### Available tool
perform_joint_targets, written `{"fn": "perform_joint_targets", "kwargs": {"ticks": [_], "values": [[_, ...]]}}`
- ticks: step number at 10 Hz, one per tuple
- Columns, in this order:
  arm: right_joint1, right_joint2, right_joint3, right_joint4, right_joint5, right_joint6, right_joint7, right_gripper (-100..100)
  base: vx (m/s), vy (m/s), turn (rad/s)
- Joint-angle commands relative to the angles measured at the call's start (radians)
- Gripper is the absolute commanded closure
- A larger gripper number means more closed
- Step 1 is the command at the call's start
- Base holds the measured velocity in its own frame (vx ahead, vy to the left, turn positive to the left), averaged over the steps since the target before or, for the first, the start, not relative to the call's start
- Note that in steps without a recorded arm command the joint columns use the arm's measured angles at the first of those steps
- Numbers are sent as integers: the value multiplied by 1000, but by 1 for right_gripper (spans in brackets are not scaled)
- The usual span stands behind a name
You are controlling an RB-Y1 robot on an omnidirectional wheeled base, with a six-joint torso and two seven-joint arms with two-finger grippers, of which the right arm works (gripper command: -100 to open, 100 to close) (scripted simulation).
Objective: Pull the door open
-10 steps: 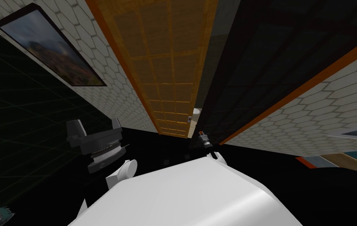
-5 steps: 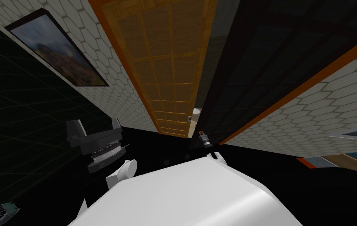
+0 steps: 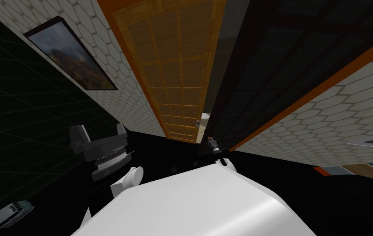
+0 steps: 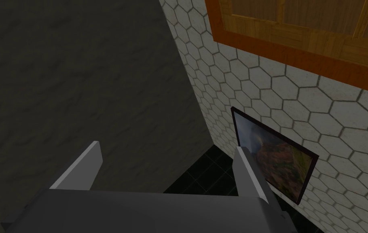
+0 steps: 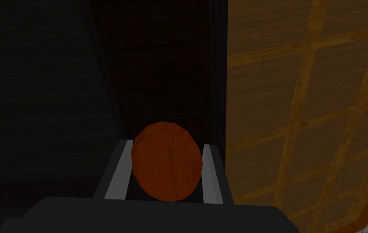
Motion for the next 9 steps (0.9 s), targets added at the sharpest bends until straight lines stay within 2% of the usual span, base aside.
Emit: {"fn": "perform_joint_targets", "kwargs": {"ticks": [1,9], "values": [[-4,-1,11,4,-18,-2,-39,100,-47,-16,44],[-16,-14,67,13,-116,6,-244,100,-47,-18,53]]}}
